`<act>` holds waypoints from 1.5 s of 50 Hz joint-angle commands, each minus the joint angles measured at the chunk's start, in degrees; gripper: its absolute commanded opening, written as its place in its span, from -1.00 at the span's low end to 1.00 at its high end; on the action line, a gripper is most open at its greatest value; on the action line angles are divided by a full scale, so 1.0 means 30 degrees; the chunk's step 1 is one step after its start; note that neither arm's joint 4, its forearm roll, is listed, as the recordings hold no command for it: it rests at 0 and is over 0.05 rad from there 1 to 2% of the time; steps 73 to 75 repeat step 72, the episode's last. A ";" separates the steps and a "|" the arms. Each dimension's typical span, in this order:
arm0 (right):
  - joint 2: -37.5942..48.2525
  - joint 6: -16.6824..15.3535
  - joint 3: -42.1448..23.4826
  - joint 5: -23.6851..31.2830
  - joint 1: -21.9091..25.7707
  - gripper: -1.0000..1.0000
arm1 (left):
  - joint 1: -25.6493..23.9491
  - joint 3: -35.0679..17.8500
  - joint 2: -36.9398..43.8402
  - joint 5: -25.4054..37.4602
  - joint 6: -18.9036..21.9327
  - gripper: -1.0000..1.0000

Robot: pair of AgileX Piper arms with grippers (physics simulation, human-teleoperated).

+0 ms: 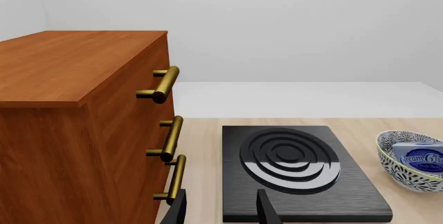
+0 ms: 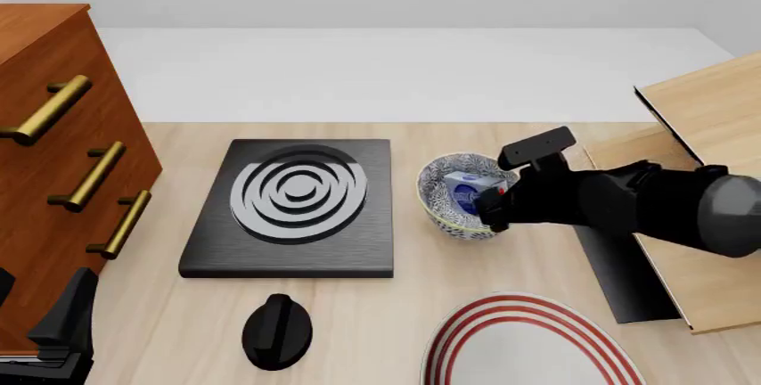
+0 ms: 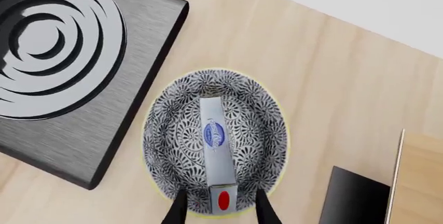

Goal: Pick up the cream cheese and put it in the bowl.

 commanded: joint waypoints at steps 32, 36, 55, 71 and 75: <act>-0.2233 -0.0341 -0.2317 0.3229 0.0542 1.00 | 0.0000 0.0000 0.0000 0.0000 0.0000 1.00; -0.2745 -0.0339 -0.2627 0.3677 0.0696 1.00 | 0.0000 0.0000 0.0000 0.0000 0.0000 1.00; -0.7667 0.0704 -0.1314 0.4080 0.1734 1.00 | 0.0000 0.0000 0.0000 0.0000 0.0000 1.00; -1.2696 0.1339 0.1165 0.4315 0.3605 1.00 | 0.0000 0.0000 0.0000 0.0000 0.0000 1.00; -1.3055 0.1434 0.1272 0.4338 0.3708 1.00 | 0.0000 0.0000 0.0000 0.0000 0.0000 1.00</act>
